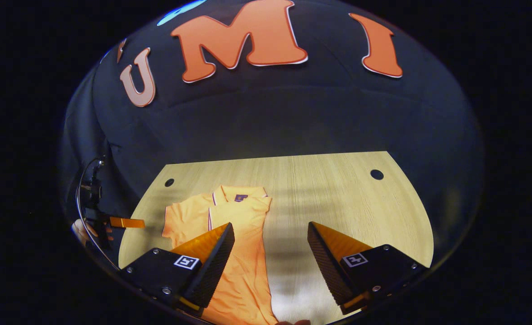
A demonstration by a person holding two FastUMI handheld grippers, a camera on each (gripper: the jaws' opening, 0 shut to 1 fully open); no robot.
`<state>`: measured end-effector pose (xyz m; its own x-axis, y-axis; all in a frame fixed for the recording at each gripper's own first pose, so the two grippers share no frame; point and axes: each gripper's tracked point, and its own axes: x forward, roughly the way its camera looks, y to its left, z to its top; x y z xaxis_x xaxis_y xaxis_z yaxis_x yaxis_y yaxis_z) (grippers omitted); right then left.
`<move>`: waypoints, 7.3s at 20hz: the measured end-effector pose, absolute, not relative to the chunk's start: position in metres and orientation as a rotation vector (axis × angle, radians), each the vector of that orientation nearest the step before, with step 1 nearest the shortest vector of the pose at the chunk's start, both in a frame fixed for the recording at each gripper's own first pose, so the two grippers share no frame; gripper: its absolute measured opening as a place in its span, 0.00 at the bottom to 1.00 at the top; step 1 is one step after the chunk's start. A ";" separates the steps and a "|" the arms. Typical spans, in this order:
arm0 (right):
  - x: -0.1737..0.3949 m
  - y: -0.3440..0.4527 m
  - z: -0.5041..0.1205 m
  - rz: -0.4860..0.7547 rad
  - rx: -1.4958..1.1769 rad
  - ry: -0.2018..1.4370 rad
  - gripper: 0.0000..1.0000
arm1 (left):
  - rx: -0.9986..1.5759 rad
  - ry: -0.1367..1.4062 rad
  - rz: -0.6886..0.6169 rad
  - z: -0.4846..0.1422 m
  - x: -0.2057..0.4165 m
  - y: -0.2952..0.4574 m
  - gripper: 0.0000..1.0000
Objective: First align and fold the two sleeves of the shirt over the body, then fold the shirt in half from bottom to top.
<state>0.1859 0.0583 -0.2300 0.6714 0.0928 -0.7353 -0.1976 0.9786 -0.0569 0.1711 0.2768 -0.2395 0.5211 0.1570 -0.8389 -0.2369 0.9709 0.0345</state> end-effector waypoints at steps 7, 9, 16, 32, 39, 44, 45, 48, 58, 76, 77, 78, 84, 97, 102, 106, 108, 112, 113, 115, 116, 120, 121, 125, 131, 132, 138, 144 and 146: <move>0.160 -0.002 -0.249 0.089 -0.084 0.891 0.99 | -0.011 1.128 0.316 -0.296 0.223 0.296 0.98; 0.156 -0.015 -0.255 0.067 -0.069 0.909 0.99 | 0.002 1.143 0.336 -0.306 0.228 0.296 0.98; 0.155 -0.031 -0.258 0.042 -0.042 0.921 0.99 | 0.014 1.203 0.368 -0.325 0.228 0.292 0.97; 0.166 -0.014 -0.237 0.103 -0.064 0.856 0.99 | 0.041 1.118 0.276 -0.280 0.244 0.239 0.06; 0.166 -0.018 -0.229 0.117 -0.051 0.838 0.99 | 0.096 1.070 0.183 -0.255 0.259 0.173 0.06; 0.166 -0.029 -0.220 0.114 -0.044 0.817 0.99 | 0.163 1.083 0.126 -0.260 0.271 0.121 0.06; 0.164 -0.032 -0.220 0.112 -0.042 0.816 0.99 | 0.153 1.084 0.109 -0.265 0.272 0.107 0.06; 0.159 -0.043 -0.220 0.099 -0.035 0.822 0.99 | 0.148 1.106 0.056 -0.275 0.271 0.070 0.06; 0.142 -0.071 -0.224 0.059 -0.002 0.841 0.99 | 0.169 1.155 -0.014 -0.319 0.274 -0.001 0.09; 0.134 -0.015 -0.253 0.132 -0.037 0.930 0.99 | 0.149 1.087 -0.036 -0.281 0.235 0.017 0.99; 0.133 -0.006 -0.256 0.144 -0.043 0.938 0.99 | 0.143 1.086 -0.035 -0.280 0.229 0.025 0.99; 0.133 0.003 -0.260 0.156 -0.050 0.946 0.99 | 0.132 1.086 -0.029 -0.277 0.222 0.032 0.99; 0.122 0.050 -0.283 0.219 -0.126 1.005 0.99 | 0.084 1.075 0.018 -0.271 0.173 0.073 0.99; 0.029 0.069 -0.362 0.239 -0.347 1.235 0.99 | 0.052 1.189 0.071 -0.324 0.032 0.113 0.99; -0.033 0.055 -0.374 0.224 -0.424 1.338 1.00 | 0.081 1.250 0.116 -0.333 -0.012 0.122 0.99; -0.085 0.039 -0.376 0.186 -0.432 1.441 0.99 | 0.070 1.283 0.155 -0.339 -0.064 0.134 0.99; -0.104 0.030 -0.382 0.165 -0.453 1.475 1.00 | 0.054 1.302 0.182 -0.349 -0.081 0.133 0.98; -0.129 0.022 -0.392 0.120 -0.444 1.533 1.00 | 0.039 1.346 0.192 -0.369 -0.110 0.125 0.99; -0.133 0.020 -0.395 0.100 -0.442 1.544 0.99 | 0.059 1.350 0.195 -0.373 -0.111 0.127 0.99; -0.140 0.015 -0.402 0.063 -0.438 1.563 1.00 | 0.081 1.357 0.205 -0.378 -0.113 0.128 0.99; -0.143 0.016 -0.402 0.060 -0.428 1.574 1.00 | 0.081 1.360 0.210 -0.381 -0.114 0.129 0.99; -0.145 0.020 -0.405 0.036 -0.374 1.586 0.99 | 0.105 1.376 0.239 -0.388 -0.115 0.133 0.98; -0.143 0.021 -0.405 0.042 -0.379 1.587 0.99 | 0.108 1.381 0.240 -0.388 -0.113 0.132 0.96; -0.144 0.020 -0.405 0.036 -0.372 1.583 0.99 | 0.096 1.399 0.253 -0.389 -0.114 0.131 0.97; -0.146 0.031 -0.406 0.062 -0.314 1.572 0.21 | 0.093 1.354 0.234 -0.394 -0.105 0.121 0.64; -0.146 0.035 -0.407 0.085 -0.301 1.575 0.09 | 0.079 1.326 0.206 -0.392 -0.097 0.118 0.41; -0.142 0.037 -0.406 0.114 -0.275 1.558 0.00 | 0.087 1.261 0.140 -0.392 -0.094 0.113 0.01; -0.109 0.053 -0.383 0.159 -0.279 1.487 0.00 | 0.107 1.172 0.132 -0.364 -0.062 0.109 0.01; -0.090 0.058 -0.372 0.174 -0.271 1.454 0.00 | 0.104 1.128 0.136 -0.349 -0.048 0.109 0.01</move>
